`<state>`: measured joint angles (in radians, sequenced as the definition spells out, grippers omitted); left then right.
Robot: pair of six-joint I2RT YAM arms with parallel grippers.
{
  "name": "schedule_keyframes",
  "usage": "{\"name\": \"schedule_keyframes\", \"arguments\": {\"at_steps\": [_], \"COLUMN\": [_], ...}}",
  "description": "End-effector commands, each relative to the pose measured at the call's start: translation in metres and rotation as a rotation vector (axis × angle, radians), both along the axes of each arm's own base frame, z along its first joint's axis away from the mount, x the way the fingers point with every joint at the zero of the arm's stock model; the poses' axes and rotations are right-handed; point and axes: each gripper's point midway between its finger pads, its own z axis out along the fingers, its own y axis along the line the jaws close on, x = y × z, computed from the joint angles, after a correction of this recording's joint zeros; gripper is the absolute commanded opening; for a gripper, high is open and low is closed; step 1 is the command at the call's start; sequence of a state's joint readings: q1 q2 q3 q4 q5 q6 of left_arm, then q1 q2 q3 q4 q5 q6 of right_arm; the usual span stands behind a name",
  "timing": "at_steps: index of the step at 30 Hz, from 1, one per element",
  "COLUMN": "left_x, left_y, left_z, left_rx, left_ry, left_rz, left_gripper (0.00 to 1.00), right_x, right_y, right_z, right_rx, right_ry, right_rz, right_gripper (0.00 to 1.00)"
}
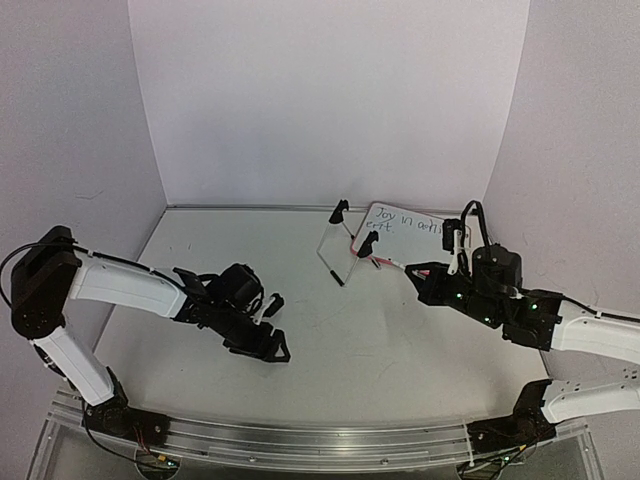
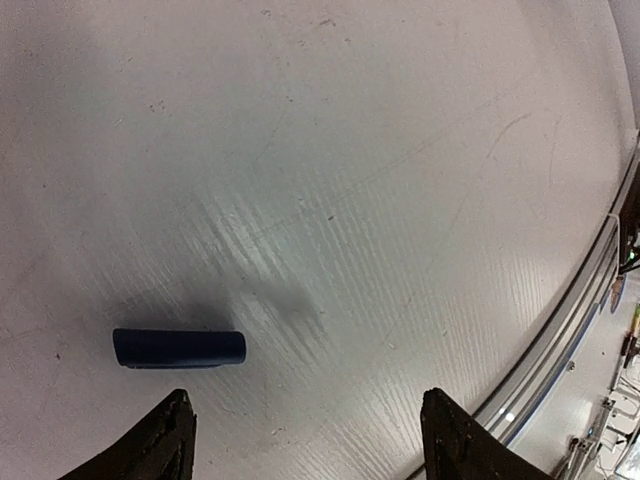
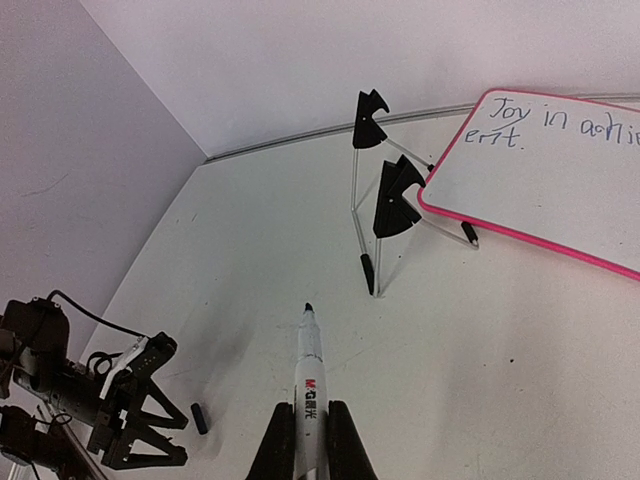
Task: Write a sentence on the whiteboard
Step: Move the pen cap to the center of the board, then pick up the pen cap from the center of the board.
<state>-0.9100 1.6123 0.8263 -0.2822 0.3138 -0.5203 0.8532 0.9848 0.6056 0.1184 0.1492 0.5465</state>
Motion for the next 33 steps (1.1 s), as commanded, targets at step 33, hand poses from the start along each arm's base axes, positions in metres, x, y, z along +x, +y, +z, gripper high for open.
{"name": "schedule_keyframes", "arguments": {"at_steps": [33], "left_x": [-0.011], "left_y": [0.021], "left_z": [-0.025], "left_rx": [0.148], "left_ry": [-0.068], "left_rz": [-0.196], "left_gripper": [0.74], "right_x": [0.004], "right_y": [-0.003], "right_z": [0.003], "right_rx": [0.022], "right_ry": [-0.006], "right_rz": [-0.031], "right_gripper": [0.0]}}
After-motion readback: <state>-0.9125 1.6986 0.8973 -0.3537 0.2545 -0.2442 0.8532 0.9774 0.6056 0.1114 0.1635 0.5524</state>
